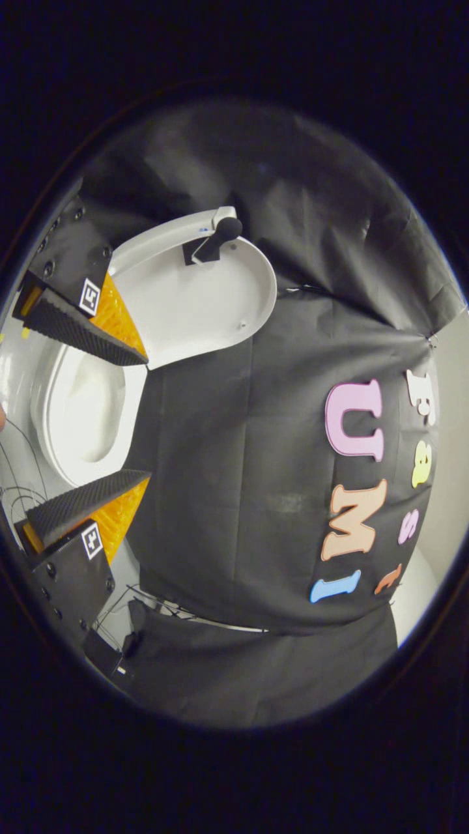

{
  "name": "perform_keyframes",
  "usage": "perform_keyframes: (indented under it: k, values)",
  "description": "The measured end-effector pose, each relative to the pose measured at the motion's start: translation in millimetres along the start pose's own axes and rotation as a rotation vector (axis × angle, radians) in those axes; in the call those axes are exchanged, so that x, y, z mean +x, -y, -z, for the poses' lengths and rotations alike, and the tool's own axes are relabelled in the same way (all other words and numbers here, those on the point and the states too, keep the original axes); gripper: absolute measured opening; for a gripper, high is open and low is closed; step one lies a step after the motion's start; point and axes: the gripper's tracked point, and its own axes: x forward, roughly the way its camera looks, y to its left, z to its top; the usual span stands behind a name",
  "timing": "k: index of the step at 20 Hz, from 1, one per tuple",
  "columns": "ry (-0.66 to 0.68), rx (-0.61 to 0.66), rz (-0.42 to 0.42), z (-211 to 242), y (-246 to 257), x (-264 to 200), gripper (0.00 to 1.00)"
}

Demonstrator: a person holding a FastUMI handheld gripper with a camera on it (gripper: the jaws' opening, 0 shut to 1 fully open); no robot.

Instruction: Open the toilet lid.

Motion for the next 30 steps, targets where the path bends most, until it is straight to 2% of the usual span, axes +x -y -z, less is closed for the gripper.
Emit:
perform_keyframes:
  k: [5, 17, 30]
  values:
    - [-0.018, -0.020, -0.030, 10, 9, -4, 0.99]
    - [0.009, 0.112, 0.012, 2, 56, -20, 0.99]
    - [-0.015, 0.083, 0.000, 7, 61, -23, 0.99]
